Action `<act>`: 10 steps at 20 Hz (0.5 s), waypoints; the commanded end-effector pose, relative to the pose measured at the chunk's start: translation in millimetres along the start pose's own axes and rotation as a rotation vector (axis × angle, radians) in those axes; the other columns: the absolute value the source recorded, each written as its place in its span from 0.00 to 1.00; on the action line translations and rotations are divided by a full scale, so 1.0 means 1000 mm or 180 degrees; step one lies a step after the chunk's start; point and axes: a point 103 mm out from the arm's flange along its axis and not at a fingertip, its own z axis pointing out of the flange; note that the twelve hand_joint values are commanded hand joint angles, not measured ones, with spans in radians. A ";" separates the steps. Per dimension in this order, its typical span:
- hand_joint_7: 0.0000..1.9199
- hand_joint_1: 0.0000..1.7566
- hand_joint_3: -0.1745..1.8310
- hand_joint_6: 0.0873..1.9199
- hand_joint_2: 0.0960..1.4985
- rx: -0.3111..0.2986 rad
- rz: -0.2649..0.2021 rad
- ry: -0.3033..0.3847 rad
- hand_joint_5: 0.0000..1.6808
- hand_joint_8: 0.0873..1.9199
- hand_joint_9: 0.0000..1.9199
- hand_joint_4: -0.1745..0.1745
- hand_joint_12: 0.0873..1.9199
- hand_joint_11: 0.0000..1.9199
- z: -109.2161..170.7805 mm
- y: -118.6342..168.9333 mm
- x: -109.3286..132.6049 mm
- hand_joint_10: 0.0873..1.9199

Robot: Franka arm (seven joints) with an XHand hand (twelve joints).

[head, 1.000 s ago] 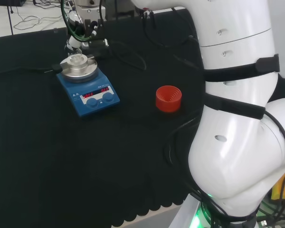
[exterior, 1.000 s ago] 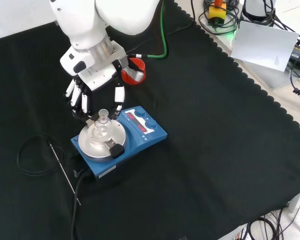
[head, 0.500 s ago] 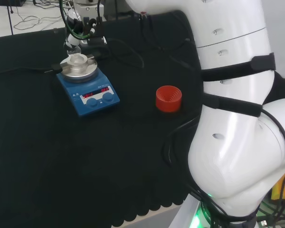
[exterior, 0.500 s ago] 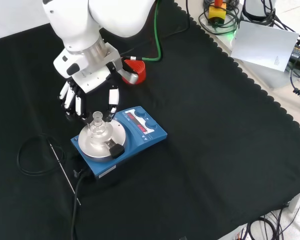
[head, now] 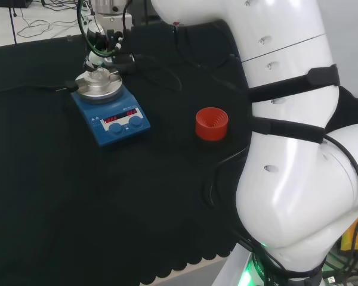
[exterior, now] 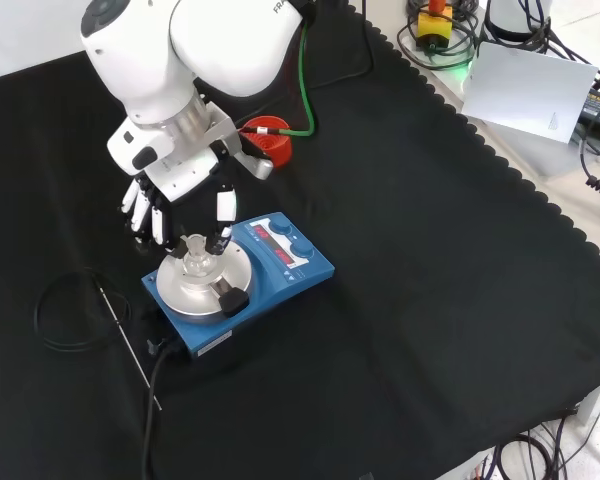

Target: Place the round-bottom flask on the heater.

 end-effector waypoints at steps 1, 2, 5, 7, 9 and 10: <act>0.31 0.63 0.47 0.43 0.39 0.0016 0.0017 0.0008 0.71 0.33 0.41 0.96 0.66 0.27 0.002 -0.001 0.003 0.26; 0.31 0.63 0.47 0.43 0.39 0.0029 0.0007 0.0049 0.71 0.33 0.41 0.96 0.66 0.27 0.002 -0.001 0.002 0.26; 0.26 0.62 0.36 0.43 0.48 0.0036 -0.0031 0.0164 0.67 0.35 0.38 1.00 0.67 0.25 0.002 -0.001 -0.005 0.28; 0.22 0.58 0.28 0.43 0.52 0.0001 -0.0065 0.0212 0.56 0.37 0.35 0.77 0.68 0.23 0.001 -0.003 -0.008 0.30; 0.16 0.52 0.29 0.39 0.45 -0.0024 -0.0073 0.0233 0.35 0.37 0.29 0.45 0.69 0.18 -0.001 -0.006 -0.009 0.33; 0.13 0.50 0.31 0.36 0.42 -0.0024 -0.0066 0.0234 0.28 0.37 0.27 0.38 0.70 0.16 -0.001 -0.008 -0.010 0.34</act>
